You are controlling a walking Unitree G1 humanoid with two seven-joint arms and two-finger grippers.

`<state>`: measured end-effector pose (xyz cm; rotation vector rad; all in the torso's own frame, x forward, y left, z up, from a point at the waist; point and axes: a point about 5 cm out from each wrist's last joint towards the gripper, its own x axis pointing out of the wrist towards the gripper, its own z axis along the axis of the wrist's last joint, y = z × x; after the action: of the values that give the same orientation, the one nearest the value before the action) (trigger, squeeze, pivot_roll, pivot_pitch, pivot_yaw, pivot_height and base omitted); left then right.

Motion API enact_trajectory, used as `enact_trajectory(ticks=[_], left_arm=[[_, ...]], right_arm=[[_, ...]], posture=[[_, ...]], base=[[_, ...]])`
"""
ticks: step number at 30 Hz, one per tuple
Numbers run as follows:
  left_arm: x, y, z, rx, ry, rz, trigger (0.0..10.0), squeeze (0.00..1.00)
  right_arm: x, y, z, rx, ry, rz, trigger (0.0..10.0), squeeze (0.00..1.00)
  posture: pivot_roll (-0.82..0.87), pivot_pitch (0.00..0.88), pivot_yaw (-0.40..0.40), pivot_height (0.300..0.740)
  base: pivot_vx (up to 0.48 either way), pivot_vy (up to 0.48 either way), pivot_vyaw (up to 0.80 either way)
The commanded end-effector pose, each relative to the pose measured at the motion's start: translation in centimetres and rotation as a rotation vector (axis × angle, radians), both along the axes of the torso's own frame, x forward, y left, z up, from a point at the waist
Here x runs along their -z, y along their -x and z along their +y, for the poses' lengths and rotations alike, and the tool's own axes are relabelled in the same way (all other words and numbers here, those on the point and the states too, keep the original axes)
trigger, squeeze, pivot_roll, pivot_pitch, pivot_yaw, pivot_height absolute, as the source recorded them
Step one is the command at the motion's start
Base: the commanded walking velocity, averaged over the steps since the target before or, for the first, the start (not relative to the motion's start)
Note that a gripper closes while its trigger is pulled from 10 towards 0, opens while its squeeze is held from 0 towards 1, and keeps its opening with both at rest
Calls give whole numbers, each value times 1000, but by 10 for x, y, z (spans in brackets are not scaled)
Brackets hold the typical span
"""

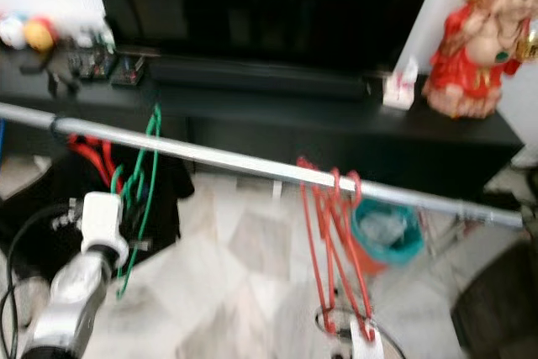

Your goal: Hang hanger

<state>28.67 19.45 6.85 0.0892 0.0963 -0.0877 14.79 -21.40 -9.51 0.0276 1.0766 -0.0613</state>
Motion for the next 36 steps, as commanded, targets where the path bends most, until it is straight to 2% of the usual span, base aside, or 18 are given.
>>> enact_trajectory(ticks=[1, 12, 22, 24, 31, 36], left_arm=[[-5, 0, 0, 26, -7, -24, 10000, 0], [-6, 1, -3, 92, 8, -14, 10000, 0], [-12, -9, -9, 158, 4, -4, 10000, 0], [-15, -18, -14, 187, -24, 9, 10000, 0], [-16, -30, -17, 186, -62, 41, 10000, 0], [-17, -38, -19, 172, -55, 55, 10000, 0]], right_arm=[[0, -2, 1, -6, 2, 4, 10000, 0], [0, -2, 1, -8, 1, 4, 10000, 0], [0, -2, 1, -11, 1, 5, 10000, 0], [0, -2, 1, -10, 0, 4, 10000, 0], [0, -2, 2, -7, -2, 5, 10000, 0], [0, -2, 2, -7, -3, 7, 10000, 0]], posture=[[155, 0, -67, 740], [155, 0, -66, 740], [153, 0, -65, 740], [147, 0, -62, 740], [142, 0, -58, 740], [140, 0, -57, 740]], base=[[0, 0, 0], [0, 0, 0], [0, 0, 0], [0, 0, 0], [0, 0, 0], [0, 0, 0]])
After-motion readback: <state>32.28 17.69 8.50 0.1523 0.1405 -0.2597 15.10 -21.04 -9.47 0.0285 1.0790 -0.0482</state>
